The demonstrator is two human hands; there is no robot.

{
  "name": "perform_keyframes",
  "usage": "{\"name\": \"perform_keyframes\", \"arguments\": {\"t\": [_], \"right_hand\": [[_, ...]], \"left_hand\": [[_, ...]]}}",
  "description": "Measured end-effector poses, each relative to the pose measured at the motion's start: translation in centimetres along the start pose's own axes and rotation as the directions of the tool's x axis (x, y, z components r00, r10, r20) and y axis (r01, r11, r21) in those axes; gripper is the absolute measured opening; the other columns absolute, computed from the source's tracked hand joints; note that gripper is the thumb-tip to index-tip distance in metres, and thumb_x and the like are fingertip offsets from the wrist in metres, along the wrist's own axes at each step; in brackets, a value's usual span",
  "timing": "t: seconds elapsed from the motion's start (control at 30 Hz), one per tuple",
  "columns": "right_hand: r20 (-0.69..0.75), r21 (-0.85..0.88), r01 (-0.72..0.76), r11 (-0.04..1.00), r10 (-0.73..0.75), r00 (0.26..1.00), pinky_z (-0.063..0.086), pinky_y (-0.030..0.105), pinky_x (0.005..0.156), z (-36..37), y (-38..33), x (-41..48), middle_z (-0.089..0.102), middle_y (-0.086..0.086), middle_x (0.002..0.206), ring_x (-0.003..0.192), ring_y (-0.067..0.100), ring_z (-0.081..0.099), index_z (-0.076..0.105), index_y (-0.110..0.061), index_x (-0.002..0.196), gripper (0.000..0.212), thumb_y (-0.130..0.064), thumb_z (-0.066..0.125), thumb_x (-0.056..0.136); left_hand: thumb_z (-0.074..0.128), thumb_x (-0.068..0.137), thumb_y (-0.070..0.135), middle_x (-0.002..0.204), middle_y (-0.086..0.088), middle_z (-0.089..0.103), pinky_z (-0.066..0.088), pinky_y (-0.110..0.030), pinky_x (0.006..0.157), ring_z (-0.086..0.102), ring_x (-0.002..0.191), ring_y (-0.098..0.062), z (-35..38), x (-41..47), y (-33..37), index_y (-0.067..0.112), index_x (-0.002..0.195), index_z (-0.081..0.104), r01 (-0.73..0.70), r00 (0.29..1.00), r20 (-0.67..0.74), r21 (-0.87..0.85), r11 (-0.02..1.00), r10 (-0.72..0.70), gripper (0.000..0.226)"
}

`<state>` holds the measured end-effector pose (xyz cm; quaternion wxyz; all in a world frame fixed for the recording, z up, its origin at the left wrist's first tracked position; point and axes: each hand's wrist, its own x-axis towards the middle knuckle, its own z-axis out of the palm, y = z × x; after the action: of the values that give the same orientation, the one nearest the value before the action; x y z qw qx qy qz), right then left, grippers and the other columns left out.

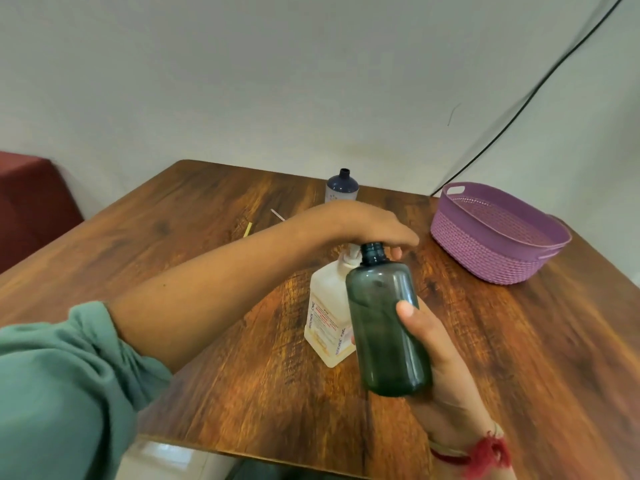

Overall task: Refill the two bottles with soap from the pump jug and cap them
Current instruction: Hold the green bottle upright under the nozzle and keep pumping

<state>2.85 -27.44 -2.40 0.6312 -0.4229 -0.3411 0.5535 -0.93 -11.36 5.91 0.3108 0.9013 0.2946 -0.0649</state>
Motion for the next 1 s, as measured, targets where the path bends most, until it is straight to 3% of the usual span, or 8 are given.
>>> {"name": "perform_keyframes", "arguments": {"t": [0.13,0.3,0.37,0.5,0.67,0.77,0.83,1.0], "right_hand": [[0.000,-0.025,-0.026,0.999,0.026,1.000,0.056,0.034,0.068,-0.3,0.5,0.1,0.067,0.015,0.113,0.092,0.027,0.068,0.063,-0.019,0.115,0.086,-0.054,0.086,0.040],[0.009,-0.016,-0.029,0.999,0.029,1.000,0.056,0.032,0.068,-0.1,0.4,-0.2,0.068,0.013,0.113,0.093,0.025,0.068,0.067,-0.024,0.110,0.081,-0.054,0.087,0.037],[0.010,-0.008,-0.020,1.000,0.020,1.000,0.056,0.031,0.066,-0.2,0.2,-0.1,0.069,0.012,0.111,0.090,0.023,0.069,0.067,-0.024,0.109,0.081,-0.054,0.087,0.036],[0.000,-0.015,-0.029,0.999,0.029,1.000,0.056,0.031,0.064,0.0,0.3,0.2,0.069,0.013,0.109,0.087,0.023,0.069,0.067,-0.024,0.109,0.082,-0.055,0.087,0.036],[0.004,-0.002,-0.012,1.000,0.012,1.000,0.055,0.029,0.065,0.0,0.5,0.0,0.070,0.011,0.109,0.090,0.022,0.069,0.069,-0.025,0.107,0.076,-0.055,0.087,0.039],[0.024,-0.009,0.004,1.000,-0.003,1.000,0.055,0.028,0.064,0.0,0.2,-0.3,0.071,0.010,0.107,0.090,0.021,0.070,0.069,-0.024,0.107,0.075,-0.056,0.086,0.041],[0.025,-0.025,0.004,1.000,-0.003,1.000,0.055,0.029,0.066,0.1,0.3,-0.4,0.069,0.012,0.110,0.092,0.022,0.068,0.067,-0.023,0.110,0.077,-0.056,0.085,0.043],[0.000,-0.018,-0.014,1.000,0.014,1.000,0.055,0.030,0.065,0.0,0.5,-0.2,0.069,0.012,0.111,0.091,0.022,0.069,0.068,-0.024,0.108,0.077,-0.056,0.086,0.041]], "left_hand": [[0.043,0.095,0.032,0.080,0.006,0.060,0.044,-0.029,0.077,0.053,0.081,-0.017,0.5,-0.1,-0.5,0.010,0.101,0.059,0.002,0.998,0.056,-0.055,0.998,0.001,0.028],[0.045,0.094,0.040,0.080,0.008,0.052,0.036,-0.022,0.063,0.048,0.072,-0.007,-0.2,-0.1,0.6,0.014,0.102,0.059,-0.029,0.996,0.088,0.225,0.974,0.010,0.031],[0.047,0.093,0.039,0.079,0.006,0.053,0.038,-0.024,0.063,0.048,0.069,-0.008,-0.3,0.0,0.6,0.013,0.095,0.058,-0.029,0.999,0.049,0.155,0.988,0.021,0.028],[0.046,0.094,0.035,0.080,0.005,0.059,0.046,-0.033,0.084,0.054,0.079,-0.017,0.3,-0.1,-0.3,0.009,0.108,0.061,0.002,0.999,0.038,-0.048,0.999,0.000,0.032],[0.046,0.094,0.035,0.080,0.009,0.057,0.045,-0.028,0.080,0.057,0.082,-0.015,0.0,-0.4,0.1,0.015,0.096,0.059,-0.017,0.999,0.034,0.053,0.998,0.015,0.024],[0.044,0.094,0.038,0.082,0.005,0.053,0.038,-0.023,0.065,0.050,0.073,-0.010,-0.3,-0.4,0.3,0.013,0.092,0.059,-0.039,0.999,0.002,0.168,0.985,0.039,0.029],[0.043,0.095,0.036,0.082,0.006,0.055,0.037,-0.024,0.066,0.048,0.070,-0.010,-0.2,-0.3,0.1,0.011,0.102,0.059,-0.051,0.998,-0.024,0.093,0.994,0.054,0.030],[0.044,0.094,0.034,0.081,0.002,0.057,0.040,-0.026,0.067,0.047,0.066,-0.013,0.4,0.0,-0.4,0.014,0.093,0.055,-0.030,1.000,-0.002,-0.003,1.000,0.030,0.023]]}}
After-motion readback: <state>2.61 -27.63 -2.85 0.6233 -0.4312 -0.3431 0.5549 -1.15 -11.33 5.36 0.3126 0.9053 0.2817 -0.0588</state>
